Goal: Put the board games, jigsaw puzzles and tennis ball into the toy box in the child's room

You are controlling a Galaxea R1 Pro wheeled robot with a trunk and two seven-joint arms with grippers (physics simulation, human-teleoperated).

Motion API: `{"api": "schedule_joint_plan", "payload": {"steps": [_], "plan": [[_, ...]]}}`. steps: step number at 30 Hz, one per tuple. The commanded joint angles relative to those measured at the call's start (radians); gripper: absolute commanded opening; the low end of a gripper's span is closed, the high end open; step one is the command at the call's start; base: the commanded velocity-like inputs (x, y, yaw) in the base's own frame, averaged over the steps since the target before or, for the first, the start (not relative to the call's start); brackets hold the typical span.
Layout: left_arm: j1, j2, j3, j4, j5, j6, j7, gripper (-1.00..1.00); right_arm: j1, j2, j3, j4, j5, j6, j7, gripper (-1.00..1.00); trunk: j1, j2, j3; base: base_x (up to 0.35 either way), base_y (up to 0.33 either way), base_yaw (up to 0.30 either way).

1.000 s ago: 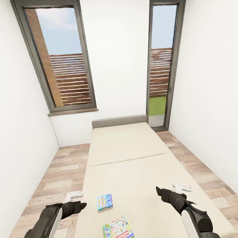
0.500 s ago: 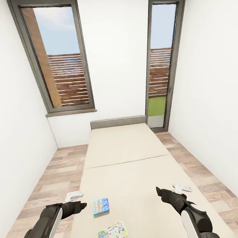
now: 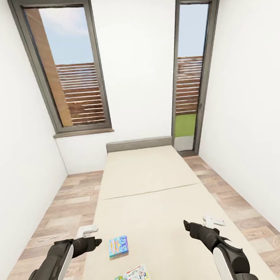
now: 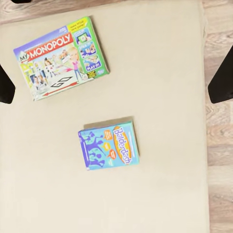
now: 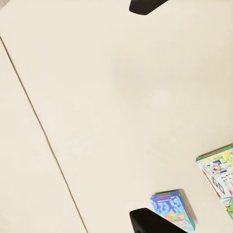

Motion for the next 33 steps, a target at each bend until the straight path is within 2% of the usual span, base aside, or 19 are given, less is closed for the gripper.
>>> {"api": "schedule_joint_plan", "payload": {"steps": [1,10,13,16,20,21,26,29,33], "plan": [[-0.001,0.0,0.002,-0.001,0.0,0.006,-0.004,1.0,-0.001,0.001,-0.001,-0.001,-0.011,0.004,-0.008,1.0,0.001,-0.002,-0.002,0.013,0.0,0.034],[-0.005,-0.003,0.0,0.001,-0.004,0.015,0.011,1.0,0.0,0.002,0.008,-0.006,-0.008,0.009,-0.009,1.0,0.001,-0.002,-0.002,0.005,0.0,0.013],[-0.011,-0.01,0.0,0.008,-0.004,0.017,0.028,1.0,-0.001,0.003,0.039,-0.009,-0.006,0.011,-0.011,1.0,0.001,-0.002,-0.002,0.001,0.0,0.002],[-0.033,-0.026,0.0,0.03,-0.004,0.022,0.063,1.0,-0.001,0.003,0.086,-0.011,-0.004,0.014,-0.026,1.0,0.001,-0.002,-0.002,0.0,0.0,0.001],[-0.092,-0.059,-0.001,0.113,-0.004,0.021,0.139,1.0,-0.001,0.004,0.149,-0.012,-0.005,0.024,-0.084,1.0,0.001,-0.002,-0.002,0.0,0.0,0.0],[-0.13,-0.074,-0.001,0.177,-0.004,0.013,0.182,1.0,-0.001,0.007,0.176,-0.013,-0.005,0.029,-0.128,1.0,0.001,-0.002,-0.002,0.0,0.0,0.0],[-0.219,-0.095,-0.001,0.334,0.001,-0.044,0.252,1.0,-0.001,0.02,0.235,-0.022,-0.015,0.037,-0.239,1.0,0.001,-0.002,-0.002,0.0,0.0,0.0],[-0.265,-0.102,-0.001,0.416,0.003,-0.098,0.278,1.0,-0.002,0.025,0.25,-0.025,-0.019,0.039,-0.267,1.0,0.001,-0.002,-0.002,0.0,0.0,0.0],[-0.279,-0.105,0.0,0.441,0.003,-0.117,0.286,1.0,-0.002,0.027,0.256,-0.027,-0.02,0.04,-0.279,1.0,0.001,-0.002,-0.002,0.0,0.0,0.0]]}}
